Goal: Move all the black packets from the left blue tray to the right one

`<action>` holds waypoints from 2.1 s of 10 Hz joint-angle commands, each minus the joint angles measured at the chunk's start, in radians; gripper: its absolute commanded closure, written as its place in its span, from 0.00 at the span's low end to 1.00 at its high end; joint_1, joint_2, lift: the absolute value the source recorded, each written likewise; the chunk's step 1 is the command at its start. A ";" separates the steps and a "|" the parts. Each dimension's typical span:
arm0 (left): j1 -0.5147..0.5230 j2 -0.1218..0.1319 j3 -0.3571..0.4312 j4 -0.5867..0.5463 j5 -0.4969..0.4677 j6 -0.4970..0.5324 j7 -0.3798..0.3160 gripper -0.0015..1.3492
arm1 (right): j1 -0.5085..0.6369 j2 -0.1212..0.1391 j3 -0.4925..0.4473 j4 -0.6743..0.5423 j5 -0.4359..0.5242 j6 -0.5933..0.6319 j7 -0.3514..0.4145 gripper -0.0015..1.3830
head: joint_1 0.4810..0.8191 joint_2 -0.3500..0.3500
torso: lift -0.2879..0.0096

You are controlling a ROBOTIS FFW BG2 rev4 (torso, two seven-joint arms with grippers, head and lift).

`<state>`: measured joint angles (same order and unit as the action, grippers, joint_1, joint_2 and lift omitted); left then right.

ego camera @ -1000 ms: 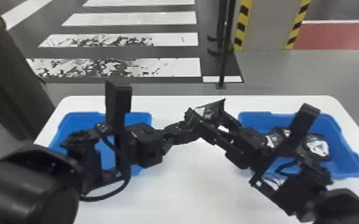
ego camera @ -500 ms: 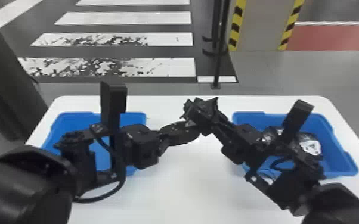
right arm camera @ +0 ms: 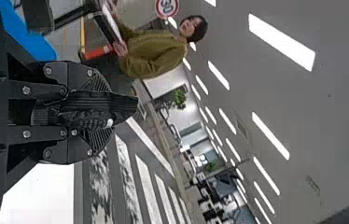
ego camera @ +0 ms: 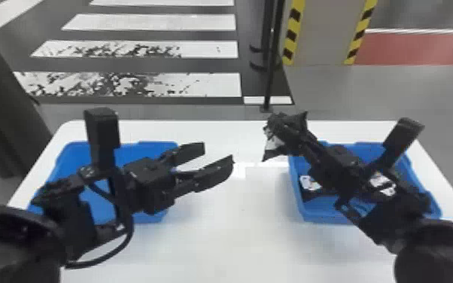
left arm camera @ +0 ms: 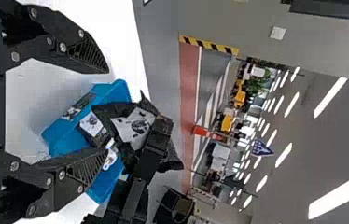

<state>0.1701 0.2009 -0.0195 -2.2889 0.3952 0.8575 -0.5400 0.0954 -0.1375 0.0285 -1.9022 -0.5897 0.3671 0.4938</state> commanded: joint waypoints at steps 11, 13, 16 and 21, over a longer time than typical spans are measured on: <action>0.350 -0.064 0.299 -0.208 0.131 -0.273 0.000 0.10 | 0.133 0.001 -0.308 -0.008 0.394 -0.055 -0.207 0.08 | 0.63 0.18 | 0.50; 0.434 -0.084 0.357 -0.233 0.103 -0.391 0.000 0.10 | 0.329 0.030 -0.308 -0.296 0.440 -0.100 -0.202 0.08 | 0.63 0.22 | 0.50; 0.583 -0.155 0.430 -0.238 0.000 -0.507 0.014 0.10 | 0.626 0.099 -0.306 -0.534 0.428 -0.247 -0.190 0.09 | 0.63 0.37 | 0.50; 0.667 -0.204 0.478 -0.233 -0.114 -0.570 0.054 0.10 | 0.818 0.138 -0.306 -0.580 0.412 -0.257 -0.189 0.09 | 0.63 0.56 | 0.50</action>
<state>0.8378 0.0002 0.4619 -2.5240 0.2866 0.2824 -0.4861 0.9113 -0.0001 -0.2768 -2.4849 -0.1765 0.1103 0.3051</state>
